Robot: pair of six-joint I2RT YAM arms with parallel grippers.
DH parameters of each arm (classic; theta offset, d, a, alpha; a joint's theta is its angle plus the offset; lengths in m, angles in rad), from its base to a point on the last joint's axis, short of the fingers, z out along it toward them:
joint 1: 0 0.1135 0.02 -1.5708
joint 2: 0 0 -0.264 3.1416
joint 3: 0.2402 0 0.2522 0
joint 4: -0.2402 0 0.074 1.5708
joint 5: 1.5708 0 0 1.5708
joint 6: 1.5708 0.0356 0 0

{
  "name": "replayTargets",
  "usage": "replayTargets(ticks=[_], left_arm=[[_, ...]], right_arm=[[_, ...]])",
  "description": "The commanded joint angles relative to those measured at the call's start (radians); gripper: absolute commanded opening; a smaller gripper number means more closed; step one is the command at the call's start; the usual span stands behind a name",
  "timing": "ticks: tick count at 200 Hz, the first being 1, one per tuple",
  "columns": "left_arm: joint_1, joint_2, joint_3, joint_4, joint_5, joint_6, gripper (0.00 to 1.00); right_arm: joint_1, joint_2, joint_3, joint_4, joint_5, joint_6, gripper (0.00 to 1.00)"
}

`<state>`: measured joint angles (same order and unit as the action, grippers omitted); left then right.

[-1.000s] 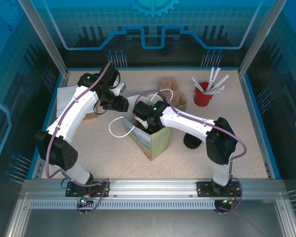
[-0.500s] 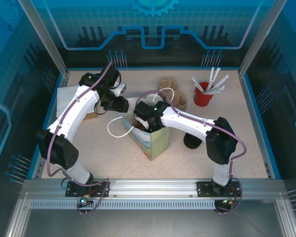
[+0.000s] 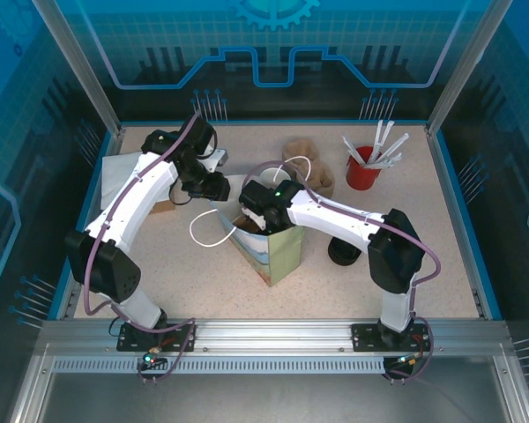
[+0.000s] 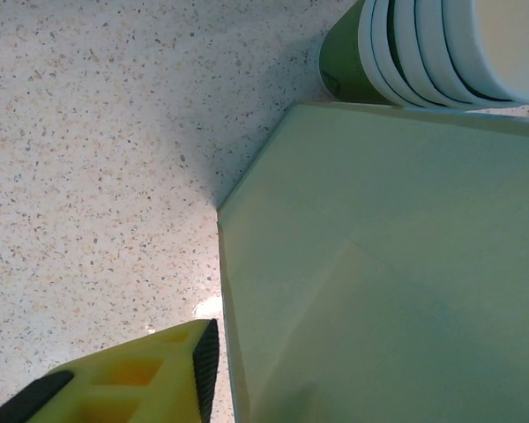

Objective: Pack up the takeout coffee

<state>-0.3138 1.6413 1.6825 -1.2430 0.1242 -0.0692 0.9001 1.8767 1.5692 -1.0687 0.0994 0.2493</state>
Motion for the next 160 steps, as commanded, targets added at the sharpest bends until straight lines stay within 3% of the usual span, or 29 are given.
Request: replayTargets(ticks=[1,45,160], left_arm=[[-0.002,-0.022,0.011,-0.001,0.008,0.011,0.34],[-0.002,-0.032,0.007,0.005,0.017,0.012,0.24],[-0.014,-0.044,0.012,0.011,0.006,0.016,0.12]], right_arm=[[-0.015,-0.008,0.048,-0.06,-0.003,0.024,1.0],[-0.018,-0.006,0.075,-0.077,-0.003,0.028,1.0],[-0.042,-0.014,0.114,-0.095,-0.026,0.064,1.0]])
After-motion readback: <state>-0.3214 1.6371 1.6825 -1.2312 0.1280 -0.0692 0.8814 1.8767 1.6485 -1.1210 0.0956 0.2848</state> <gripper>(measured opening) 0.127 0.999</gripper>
